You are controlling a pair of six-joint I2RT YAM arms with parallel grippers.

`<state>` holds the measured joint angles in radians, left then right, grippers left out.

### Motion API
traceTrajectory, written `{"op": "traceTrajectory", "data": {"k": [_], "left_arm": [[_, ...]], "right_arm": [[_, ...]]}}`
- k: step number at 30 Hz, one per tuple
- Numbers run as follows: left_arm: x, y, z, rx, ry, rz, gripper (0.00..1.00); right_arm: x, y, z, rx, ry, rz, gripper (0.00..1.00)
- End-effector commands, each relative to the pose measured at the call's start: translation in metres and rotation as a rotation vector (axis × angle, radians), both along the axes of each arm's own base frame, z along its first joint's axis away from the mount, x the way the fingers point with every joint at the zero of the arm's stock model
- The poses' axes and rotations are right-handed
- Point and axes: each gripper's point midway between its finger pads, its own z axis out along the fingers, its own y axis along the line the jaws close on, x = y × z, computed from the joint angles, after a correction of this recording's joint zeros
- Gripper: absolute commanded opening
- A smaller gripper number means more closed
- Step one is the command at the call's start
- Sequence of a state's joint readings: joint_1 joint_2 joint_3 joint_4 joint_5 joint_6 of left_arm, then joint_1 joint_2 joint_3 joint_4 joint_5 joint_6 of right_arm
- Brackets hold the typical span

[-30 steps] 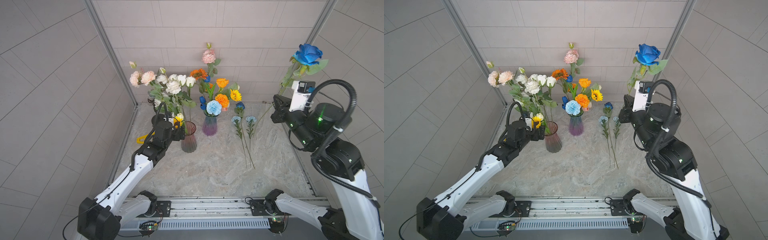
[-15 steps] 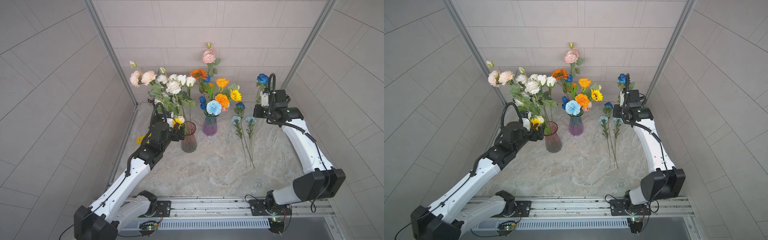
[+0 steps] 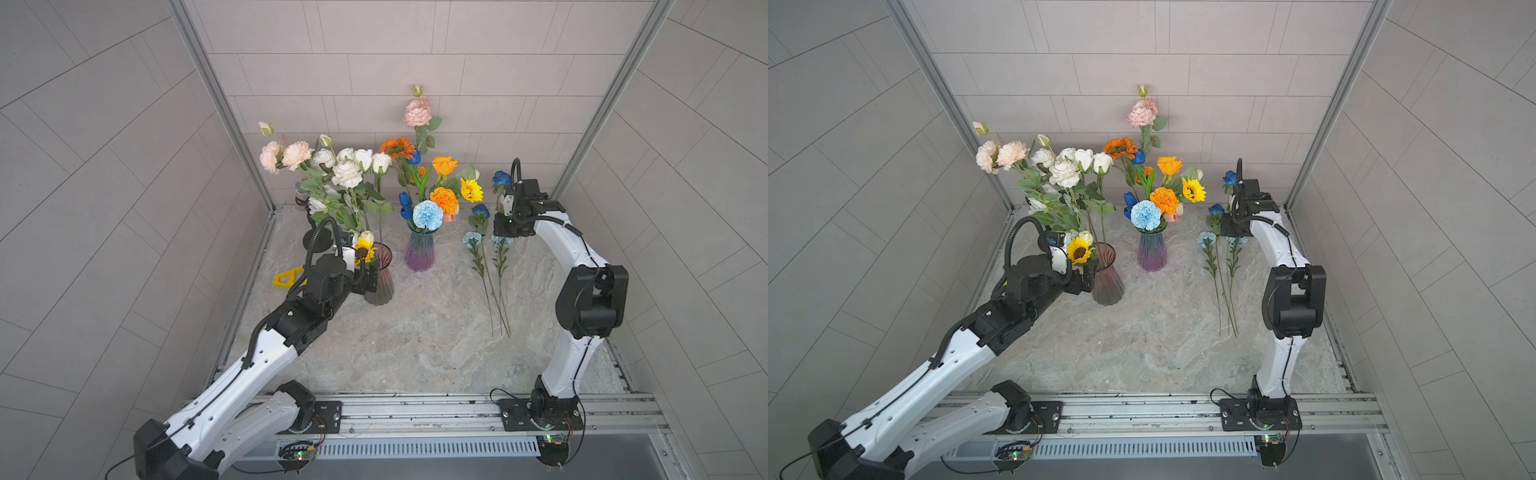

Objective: Pick out blue flowers from the vase
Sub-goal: Place the flower at the center of the board.

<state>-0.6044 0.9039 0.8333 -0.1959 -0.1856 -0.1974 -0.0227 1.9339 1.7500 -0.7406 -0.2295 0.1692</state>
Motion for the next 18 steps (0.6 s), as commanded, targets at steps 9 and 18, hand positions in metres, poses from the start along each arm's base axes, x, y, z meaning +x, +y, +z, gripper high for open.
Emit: {"op": "traceTrajectory", "data": {"k": [9, 18], "left_arm": [[-0.028, 0.005, -0.022, 0.036, -0.022, 0.054, 1.0], [-0.035, 0.001, -0.032, -0.019, -0.023, 0.028, 1.0]], "right_arm": [[0.019, -0.006, -0.02, -0.01, 0.019, 0.013, 0.0], [0.021, -0.009, -0.024, -0.019, 0.02, 0.007, 0.25]]}}
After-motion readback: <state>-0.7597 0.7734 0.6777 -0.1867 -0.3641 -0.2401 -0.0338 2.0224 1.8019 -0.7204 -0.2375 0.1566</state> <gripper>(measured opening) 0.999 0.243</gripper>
